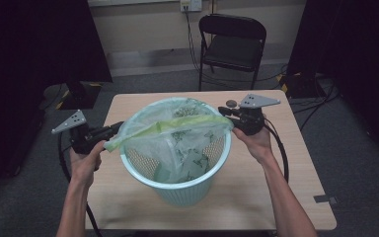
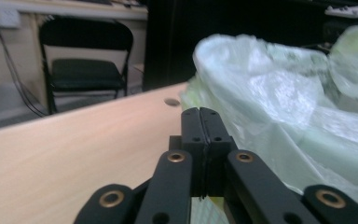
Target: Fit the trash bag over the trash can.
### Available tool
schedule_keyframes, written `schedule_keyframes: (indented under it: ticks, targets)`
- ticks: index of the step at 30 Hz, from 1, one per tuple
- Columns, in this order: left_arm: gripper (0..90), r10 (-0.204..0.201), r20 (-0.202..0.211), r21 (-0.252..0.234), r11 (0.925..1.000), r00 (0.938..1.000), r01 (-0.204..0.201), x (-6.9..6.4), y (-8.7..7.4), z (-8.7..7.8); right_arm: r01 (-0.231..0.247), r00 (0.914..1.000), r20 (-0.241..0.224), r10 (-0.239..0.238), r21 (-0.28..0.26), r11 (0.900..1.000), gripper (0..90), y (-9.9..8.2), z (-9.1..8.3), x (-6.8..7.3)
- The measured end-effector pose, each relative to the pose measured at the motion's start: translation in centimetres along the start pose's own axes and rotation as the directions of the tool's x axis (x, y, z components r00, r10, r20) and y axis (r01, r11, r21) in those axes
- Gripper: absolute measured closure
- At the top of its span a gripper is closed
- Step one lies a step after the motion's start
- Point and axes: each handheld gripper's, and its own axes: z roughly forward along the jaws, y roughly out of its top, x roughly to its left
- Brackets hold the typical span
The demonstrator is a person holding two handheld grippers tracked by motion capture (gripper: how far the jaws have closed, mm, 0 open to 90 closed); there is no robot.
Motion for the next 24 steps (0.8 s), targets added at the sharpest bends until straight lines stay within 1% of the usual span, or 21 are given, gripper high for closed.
schedule_keyframes:
  ticks: [1,2,3,5,7,9,10,11,12,13,15,16,17,19,20,21,22,23,24]
  targets:
    - [73.0,-0.022,-0.042,-0.025,0.9995,0.9989,0.021,0.2,0.4,-0.1,-0.002,1.0,0.009,0.002,-0.007,1.0,65.3,0.2,-0.2,-0.2]
    - [67.9,-0.029,-0.053,-0.042,0.9988,0.9982,0.027,0.4,0.7,-0.1,-0.008,0.9997,0.022,0.008,-0.017,0.9998,62.7,0.5,-0.5,-0.5]
    - [68.7,-0.03,-0.042,-0.059,0.9979,0.9987,0.027,0.5,1.1,0.0,-0.013,0.9992,0.037,0.014,-0.028,0.9995,60.7,0.8,-0.7,-0.7]
    - [68.3,-0.01,-0.039,-0.06,0.9982,0.9992,0.008,0.3,1.8,0.3,-0.018,0.9982,0.056,0.02,-0.046,0.9988,58.7,1.4,-1.2,-1.0]
    - [68.1,0.01,0.005,-0.058,0.9983,0.9999,-0.009,-0.3,2.1,0.4,-0.024,0.9963,0.081,0.03,-0.067,0.9974,56.5,2.1,-1.8,-0.9]
    - [68.1,0.024,0.023,-0.063,0.9978,0.9995,-0.022,-1.0,2.1,0.3,-0.022,0.9974,0.066,0.028,-0.088,0.9959,56.4,2.5,-2.3,-0.4]
    - [68.1,0.024,0.033,-0.072,0.9972,0.9992,-0.022,-1.4,2.1,0.1,-0.018,0.998,0.058,0.024,-0.091,0.9957,56.3,2.6,-2.5,0.0]
    - [67.5,0.027,0.022,-0.079,0.9966,0.9994,-0.026,-1.9,2.0,-0.2,-0.009,0.9985,0.053,0.014,-0.091,0.9958,56.4,2.7,-2.8,0.5]
    - [67.4,0.035,0.019,-0.079,0.9963,0.9992,-0.034,-2.2,2.0,-0.4,-0.004,0.9992,0.04,0.008,-0.094,0.9955,56.4,2.8,-3.1,1.1]
    - [67.4,0.036,0.026,-0.079,0.9963,0.999,-0.034,-2.6,1.8,-0.6,-0.004,0.9995,0.031,0.007,-0.098,0.9952,56.4,2.8,-3.2,1.4]
    - [67.3,0.051,0.038,-0.077,0.9959,0.998,-0.048,-3.3,1.4,-0.8,0.001,0.9999,0.013,0.0,-0.108,0.9942,56.4,2.7,-3.8,2.2]
    - [66.8,0.052,0.052,-0.075,0.9961,0.9973,-0.048,-3.6,1.3,-0.9,-0.002,1.0,0.006,0.002,-0.112,0.9938,56.0,2.7,-3.9,2.5]
    - [66.4,0.046,0.048,-0.078,0.996,0.9978,-0.043,-3.9,1.0,-1.0,-0.001,1.0,0.004,0.002,-0.111,0.9938,55.7,2.7,-4.1,2.8]
    - [65.3,0.076,0.042,-0.068,0.995,0.9962,-0.073,-4.7,0.5,-1.3,-0.01,0.9999,-0.006,0.01,-0.104,0.9945,55.0,2.4,-4.3,3.3]
    - [64.3,0.082,0.041,-0.077,0.994,0.9958,-0.078,-4.9,0.3,-1.5,-0.012,0.9999,-0.001,0.012,-0.099,0.9951,54.1,2.1,-4.5,3.6]
    - [63.9,0.083,0.052,-0.083,0.9934,0.9952,-0.079,-5.1,0.1,-1.8,-0.017,0.9999,-0.002,0.017,-0.099,0.995,53.8,1.9,-4.6,3.7]
    - [63.4,0.088,0.052,-0.083,0.9931,0.9948,-0.083,-5.3,0.1,-2.0,-0.027,0.9996,-0.013,0.026,-0.096,0.995,52.8,1.6,-4.8,3.9]
    - [62.2,0.099,0.038,-0.074,0.9926,0.9944,-0.096,-5.6,0.1,-2.3,-0.024,0.9997,-0.014,0.023,-0.088,0.9958,52.0,1.4,-5.0,4.1]
    - [60.4,0.101,0.037,-0.072,0.9926,0.9942,-0.098,-5.8,0.1,-2.4,-0.024,0.9997,-0.007,0.023,-0.088,0.9958,51.3,1.1,-5.3,4.4]
